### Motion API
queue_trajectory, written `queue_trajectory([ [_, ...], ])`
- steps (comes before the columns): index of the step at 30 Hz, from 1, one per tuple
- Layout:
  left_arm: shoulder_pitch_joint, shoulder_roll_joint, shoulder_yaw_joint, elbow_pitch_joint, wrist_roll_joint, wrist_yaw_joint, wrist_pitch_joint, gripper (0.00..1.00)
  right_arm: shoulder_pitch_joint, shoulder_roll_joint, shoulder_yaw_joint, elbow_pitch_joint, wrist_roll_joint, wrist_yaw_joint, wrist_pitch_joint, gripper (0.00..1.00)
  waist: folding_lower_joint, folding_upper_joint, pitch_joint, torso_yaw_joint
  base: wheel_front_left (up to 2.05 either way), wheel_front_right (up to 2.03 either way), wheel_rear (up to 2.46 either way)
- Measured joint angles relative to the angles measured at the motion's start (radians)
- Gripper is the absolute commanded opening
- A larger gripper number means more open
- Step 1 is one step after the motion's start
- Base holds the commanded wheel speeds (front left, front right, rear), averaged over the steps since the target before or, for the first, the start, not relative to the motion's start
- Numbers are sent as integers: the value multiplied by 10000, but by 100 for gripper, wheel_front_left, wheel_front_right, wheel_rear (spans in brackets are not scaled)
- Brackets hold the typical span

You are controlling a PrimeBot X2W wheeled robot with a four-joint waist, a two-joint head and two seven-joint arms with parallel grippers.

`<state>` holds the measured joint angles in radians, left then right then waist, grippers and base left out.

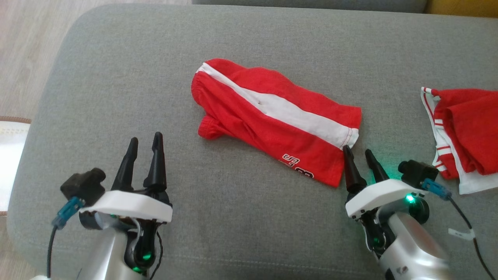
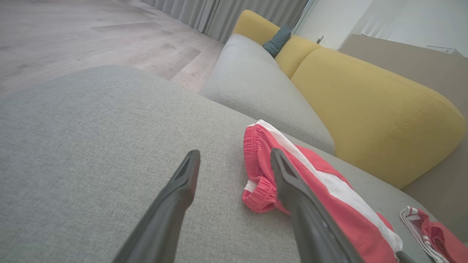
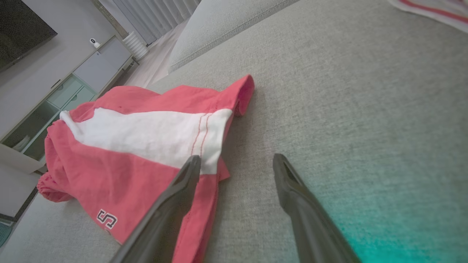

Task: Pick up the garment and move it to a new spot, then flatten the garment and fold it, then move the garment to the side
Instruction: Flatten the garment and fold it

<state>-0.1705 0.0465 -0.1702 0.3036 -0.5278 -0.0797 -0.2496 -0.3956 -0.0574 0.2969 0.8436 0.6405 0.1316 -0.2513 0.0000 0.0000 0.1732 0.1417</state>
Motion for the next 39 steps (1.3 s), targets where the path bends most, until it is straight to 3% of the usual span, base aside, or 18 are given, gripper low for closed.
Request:
queue_trajectory([
  [15, 0, -13, -151, 71, -15, 10, 0, 100, -278, -82, 928, -219, 667, -2, -38, 100, 0, 0, -11, 9, 0, 0, 0],
  [31, 1, -27, -142, 159, -52, 96, 0, 100, -270, -81, 855, -1053, 441, -2, -38, 100, 0, 0, -29, -51, 0, 0, 0],
  [39, 0, -31, -155, 180, -119, 105, 0, 100, -269, -81, 851, -888, 372, -2, 29, 100, 0, 0, -6, -43, 0, 0, 0],
])
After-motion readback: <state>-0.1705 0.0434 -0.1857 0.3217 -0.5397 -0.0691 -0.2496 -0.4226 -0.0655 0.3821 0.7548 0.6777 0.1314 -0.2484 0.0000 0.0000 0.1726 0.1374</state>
